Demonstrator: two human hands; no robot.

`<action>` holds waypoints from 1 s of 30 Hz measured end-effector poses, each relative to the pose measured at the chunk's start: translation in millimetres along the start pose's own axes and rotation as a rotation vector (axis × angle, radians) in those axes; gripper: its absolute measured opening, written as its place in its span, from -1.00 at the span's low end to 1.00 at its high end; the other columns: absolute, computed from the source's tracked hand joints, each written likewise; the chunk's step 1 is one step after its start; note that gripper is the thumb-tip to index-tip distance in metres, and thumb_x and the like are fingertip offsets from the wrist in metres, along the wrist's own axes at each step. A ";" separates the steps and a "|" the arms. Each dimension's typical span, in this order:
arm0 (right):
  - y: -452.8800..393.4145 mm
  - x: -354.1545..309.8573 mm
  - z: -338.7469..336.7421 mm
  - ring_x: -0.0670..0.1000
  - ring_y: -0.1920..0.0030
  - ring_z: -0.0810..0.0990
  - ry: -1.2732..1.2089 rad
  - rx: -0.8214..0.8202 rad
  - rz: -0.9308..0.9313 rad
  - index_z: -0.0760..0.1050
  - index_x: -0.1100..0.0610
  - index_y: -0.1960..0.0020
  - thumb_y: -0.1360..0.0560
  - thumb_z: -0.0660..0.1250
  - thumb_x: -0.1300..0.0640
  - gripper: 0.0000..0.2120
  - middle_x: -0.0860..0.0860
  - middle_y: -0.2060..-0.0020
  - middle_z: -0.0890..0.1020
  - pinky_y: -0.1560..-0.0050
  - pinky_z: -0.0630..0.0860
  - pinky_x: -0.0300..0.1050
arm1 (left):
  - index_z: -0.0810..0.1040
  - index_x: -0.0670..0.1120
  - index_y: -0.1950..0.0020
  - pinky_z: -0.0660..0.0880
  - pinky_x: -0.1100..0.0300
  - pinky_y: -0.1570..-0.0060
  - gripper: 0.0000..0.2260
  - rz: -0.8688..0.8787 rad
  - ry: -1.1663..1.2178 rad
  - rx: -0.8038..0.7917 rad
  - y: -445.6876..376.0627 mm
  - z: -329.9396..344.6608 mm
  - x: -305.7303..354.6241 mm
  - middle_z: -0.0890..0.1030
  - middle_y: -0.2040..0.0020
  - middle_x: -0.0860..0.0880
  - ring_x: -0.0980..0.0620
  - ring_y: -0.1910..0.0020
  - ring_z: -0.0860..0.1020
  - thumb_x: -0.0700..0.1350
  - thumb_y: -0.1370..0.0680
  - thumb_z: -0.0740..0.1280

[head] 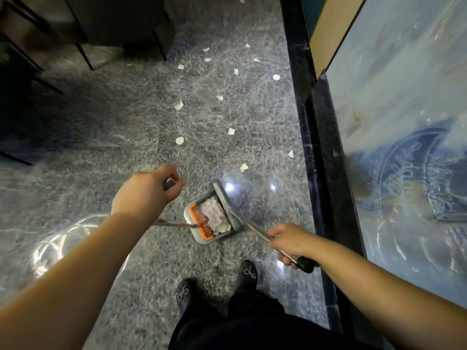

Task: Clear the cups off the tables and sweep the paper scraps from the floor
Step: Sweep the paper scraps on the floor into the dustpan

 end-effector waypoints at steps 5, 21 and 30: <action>-4.0 -34.1 12.5 -0.09 0.61 0.47 0.036 -0.028 -0.042 0.39 0.10 -0.32 -0.54 0.26 0.26 -0.64 0.08 0.42 0.55 0.60 0.37 -0.31 | 0.56 0.08 0.10 0.44 0.14 0.35 -0.84 -0.158 0.019 0.062 22.0 -28.2 -40.9 0.50 0.40 0.05 -0.07 0.36 0.48 0.13 -0.48 0.42; -36.9 -199.3 135.0 -0.05 0.62 0.45 0.041 -0.007 -0.122 0.38 0.07 -0.37 -0.56 0.27 0.24 -0.61 0.13 0.35 0.53 0.59 0.35 -0.28 | 0.57 0.08 0.06 0.53 0.07 0.25 -0.83 -0.461 0.062 0.152 76.4 -135.0 -250.8 0.62 0.25 -0.05 -0.11 0.25 0.56 0.16 -0.50 0.38; -97.5 -284.9 203.2 -0.05 0.69 0.39 0.101 0.048 -0.110 0.37 0.18 -0.38 -0.56 0.23 0.33 -0.60 0.14 0.45 0.47 0.64 0.29 -0.35 | 0.56 0.09 0.14 0.35 0.16 0.37 -0.86 -0.571 0.050 0.174 96.5 -181.9 -383.9 0.54 0.36 0.05 0.07 0.38 0.46 0.12 -0.47 0.42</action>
Point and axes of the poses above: each hand's wrist, its own y-axis away from the middle knuckle, its own z-axis out of the palm, x = y × z, the point moved 6 cm from there along -y, towards the middle knuckle
